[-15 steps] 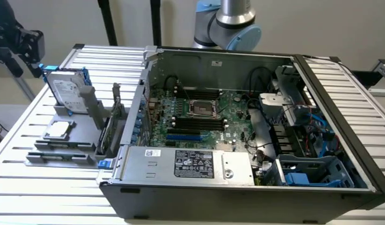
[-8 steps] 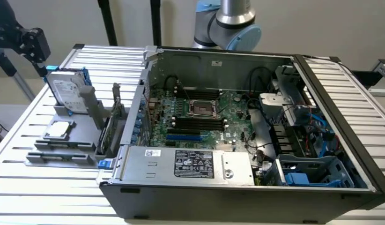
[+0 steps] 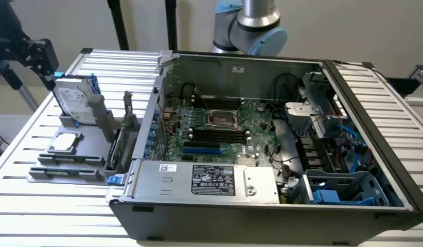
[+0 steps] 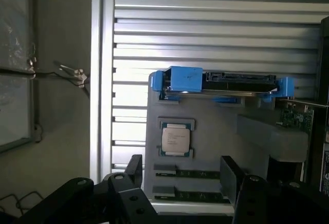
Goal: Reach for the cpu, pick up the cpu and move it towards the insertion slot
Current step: 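Pick up the cpu and move it towards the insertion slot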
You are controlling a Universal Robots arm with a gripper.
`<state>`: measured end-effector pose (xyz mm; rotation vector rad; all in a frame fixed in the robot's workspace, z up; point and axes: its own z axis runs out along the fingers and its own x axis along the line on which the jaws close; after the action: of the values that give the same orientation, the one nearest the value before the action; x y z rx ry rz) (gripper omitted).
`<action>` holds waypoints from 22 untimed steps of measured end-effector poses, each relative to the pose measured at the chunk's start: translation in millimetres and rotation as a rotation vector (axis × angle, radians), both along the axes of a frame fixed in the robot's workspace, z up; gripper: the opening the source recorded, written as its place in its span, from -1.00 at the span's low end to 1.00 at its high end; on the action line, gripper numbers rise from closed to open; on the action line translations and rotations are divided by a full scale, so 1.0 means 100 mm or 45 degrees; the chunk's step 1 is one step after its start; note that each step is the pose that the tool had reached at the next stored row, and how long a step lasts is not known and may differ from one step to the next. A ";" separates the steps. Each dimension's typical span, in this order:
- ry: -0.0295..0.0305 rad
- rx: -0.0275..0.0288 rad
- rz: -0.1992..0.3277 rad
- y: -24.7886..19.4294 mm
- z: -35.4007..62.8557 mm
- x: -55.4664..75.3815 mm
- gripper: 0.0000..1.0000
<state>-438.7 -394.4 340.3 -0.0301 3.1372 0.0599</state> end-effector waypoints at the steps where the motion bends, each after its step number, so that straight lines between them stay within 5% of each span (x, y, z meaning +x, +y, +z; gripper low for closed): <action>1: 0.0000 0.0000 0.000 0.000 -0.019 0.00 0.42; 22: 0.0000 0.0000 0.000 -0.024 -0.401 0.00 0.42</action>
<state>-438.7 -396.9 300.2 -0.0302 3.1372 0.0599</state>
